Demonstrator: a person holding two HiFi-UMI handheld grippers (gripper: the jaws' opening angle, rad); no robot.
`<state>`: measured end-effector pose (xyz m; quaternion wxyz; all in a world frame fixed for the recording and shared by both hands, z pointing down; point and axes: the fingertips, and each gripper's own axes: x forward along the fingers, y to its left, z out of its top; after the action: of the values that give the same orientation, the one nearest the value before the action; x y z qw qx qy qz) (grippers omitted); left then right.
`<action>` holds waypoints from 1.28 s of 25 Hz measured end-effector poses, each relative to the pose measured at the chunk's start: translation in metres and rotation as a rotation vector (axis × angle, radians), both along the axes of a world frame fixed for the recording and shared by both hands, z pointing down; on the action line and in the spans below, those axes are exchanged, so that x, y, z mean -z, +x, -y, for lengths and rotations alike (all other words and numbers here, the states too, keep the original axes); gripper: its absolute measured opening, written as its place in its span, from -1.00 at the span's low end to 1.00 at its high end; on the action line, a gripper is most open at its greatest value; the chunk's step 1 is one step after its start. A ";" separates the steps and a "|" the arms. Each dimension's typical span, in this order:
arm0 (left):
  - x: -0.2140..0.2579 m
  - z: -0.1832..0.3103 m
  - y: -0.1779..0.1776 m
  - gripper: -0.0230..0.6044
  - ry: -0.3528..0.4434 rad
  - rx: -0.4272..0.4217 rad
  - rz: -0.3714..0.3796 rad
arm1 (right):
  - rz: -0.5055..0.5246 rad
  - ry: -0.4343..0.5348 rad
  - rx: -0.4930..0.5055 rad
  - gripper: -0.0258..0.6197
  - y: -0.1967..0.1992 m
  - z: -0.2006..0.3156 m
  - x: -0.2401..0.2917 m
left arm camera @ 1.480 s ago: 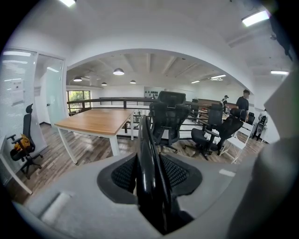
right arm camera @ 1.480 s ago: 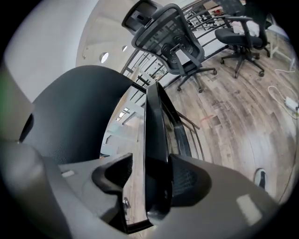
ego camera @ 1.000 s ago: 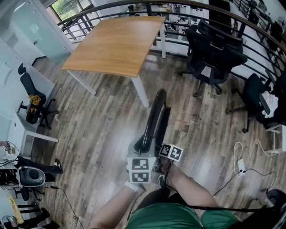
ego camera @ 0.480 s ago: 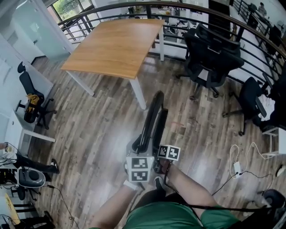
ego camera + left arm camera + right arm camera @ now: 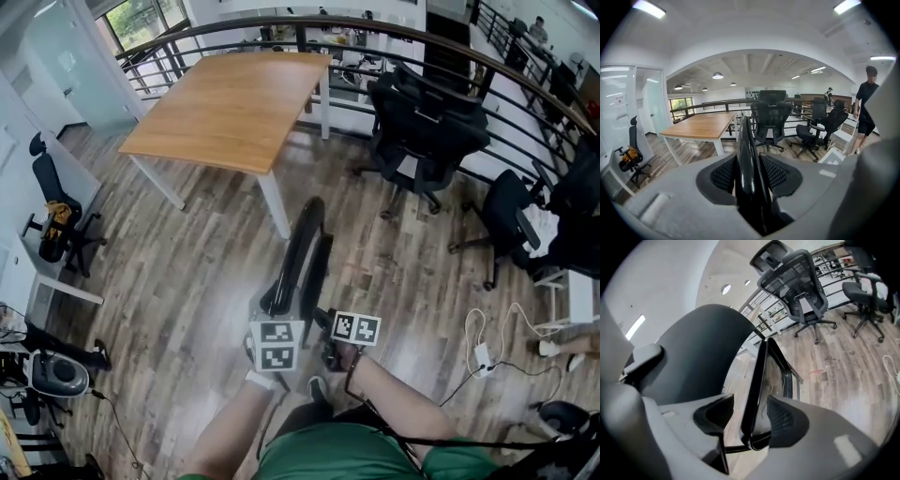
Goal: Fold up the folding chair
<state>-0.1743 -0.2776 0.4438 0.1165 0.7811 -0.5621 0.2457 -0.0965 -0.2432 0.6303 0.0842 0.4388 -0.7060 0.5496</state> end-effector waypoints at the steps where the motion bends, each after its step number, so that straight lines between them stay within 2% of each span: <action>1: 0.000 0.000 0.000 -0.48 0.000 0.001 0.001 | -0.004 0.018 0.001 -0.24 0.006 -0.001 0.008; 6: 0.001 0.001 0.001 -0.48 0.002 0.000 0.002 | 0.000 0.112 0.010 -0.60 0.028 -0.011 0.054; 11: 0.000 -0.003 -0.004 -0.41 0.012 0.013 0.025 | -0.030 0.242 0.073 -0.75 0.038 -0.030 0.102; 15: -0.020 -0.022 -0.011 -0.34 -0.044 0.020 0.028 | -0.045 0.363 0.114 -0.90 0.043 -0.047 0.145; 20: -0.032 -0.049 -0.027 -0.34 -0.055 0.056 0.011 | -0.105 0.555 0.175 -0.91 0.051 -0.069 0.198; 24: -0.025 -0.056 -0.034 -0.34 -0.030 0.055 0.013 | -0.156 0.677 0.194 -0.91 0.059 -0.085 0.235; 32: -0.020 -0.063 -0.033 -0.37 -0.022 0.002 0.020 | -0.273 0.895 0.150 -0.91 0.069 -0.106 0.309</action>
<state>-0.2073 -0.2146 0.4643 0.1197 0.7767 -0.5612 0.2597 -0.0272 -0.1371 0.3215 0.0183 0.4478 -0.8857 0.1209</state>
